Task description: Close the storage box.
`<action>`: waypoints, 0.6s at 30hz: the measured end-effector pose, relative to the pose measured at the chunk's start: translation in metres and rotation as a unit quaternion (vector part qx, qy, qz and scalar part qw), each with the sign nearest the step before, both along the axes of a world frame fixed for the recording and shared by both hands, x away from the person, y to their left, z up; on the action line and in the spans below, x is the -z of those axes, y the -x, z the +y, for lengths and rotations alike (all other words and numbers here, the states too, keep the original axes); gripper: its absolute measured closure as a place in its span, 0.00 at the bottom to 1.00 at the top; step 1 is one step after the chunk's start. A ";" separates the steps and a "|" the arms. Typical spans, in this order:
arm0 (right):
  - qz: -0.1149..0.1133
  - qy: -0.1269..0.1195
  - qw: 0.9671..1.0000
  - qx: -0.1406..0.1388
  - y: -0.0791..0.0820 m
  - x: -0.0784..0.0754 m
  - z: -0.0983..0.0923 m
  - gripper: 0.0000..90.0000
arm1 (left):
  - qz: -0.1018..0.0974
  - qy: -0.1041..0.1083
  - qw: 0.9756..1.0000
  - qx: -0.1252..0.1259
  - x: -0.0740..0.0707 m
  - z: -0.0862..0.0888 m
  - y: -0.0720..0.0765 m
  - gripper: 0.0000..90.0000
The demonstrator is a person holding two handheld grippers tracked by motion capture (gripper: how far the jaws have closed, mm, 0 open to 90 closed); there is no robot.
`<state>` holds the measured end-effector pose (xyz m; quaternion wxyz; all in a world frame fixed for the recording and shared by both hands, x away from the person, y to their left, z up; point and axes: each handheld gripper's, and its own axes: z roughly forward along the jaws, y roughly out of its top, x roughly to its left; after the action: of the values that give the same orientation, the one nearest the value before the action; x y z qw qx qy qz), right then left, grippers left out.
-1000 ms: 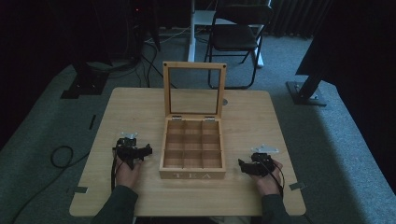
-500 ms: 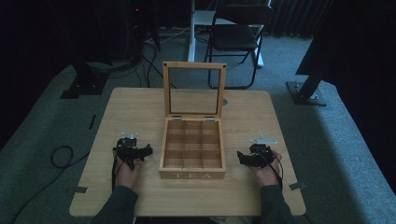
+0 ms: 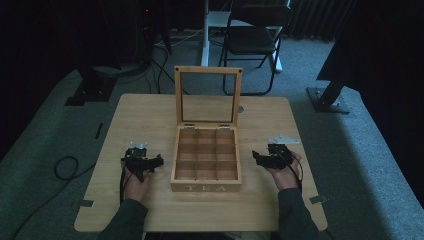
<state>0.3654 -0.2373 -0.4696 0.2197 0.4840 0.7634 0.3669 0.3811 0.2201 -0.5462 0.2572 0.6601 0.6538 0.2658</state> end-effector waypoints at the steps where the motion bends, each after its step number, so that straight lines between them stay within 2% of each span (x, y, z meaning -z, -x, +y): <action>1: -0.004 -0.002 1.000 -0.001 -0.004 -0.004 0.000 0.34 | 0.000 0.000 1.000 0.000 0.000 0.000 0.000 0.02; 6: -0.014 -0.013 1.000 -0.005 -0.011 -0.015 0.000 0.36 | 0.000 0.000 1.000 0.000 0.000 0.000 0.000 0.02; 10: -0.025 -0.019 0.999 -0.020 -0.018 -0.026 0.003 0.43 | 0.000 0.000 1.000 0.000 0.000 0.000 0.000 0.02; 15: -0.028 -0.019 0.999 -0.024 -0.026 -0.031 0.008 0.43 | -0.001 0.000 1.000 0.000 0.000 0.000 0.000 0.02; 18: -0.030 -0.021 0.999 -0.027 -0.032 -0.034 0.013 0.49 | 0.000 0.000 1.000 0.000 0.000 0.000 0.000 0.02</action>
<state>0.3973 -0.2244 -0.4359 0.2219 0.4566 0.7614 0.4032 0.3812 0.2201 -0.5463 0.2576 0.6599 0.6537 0.2660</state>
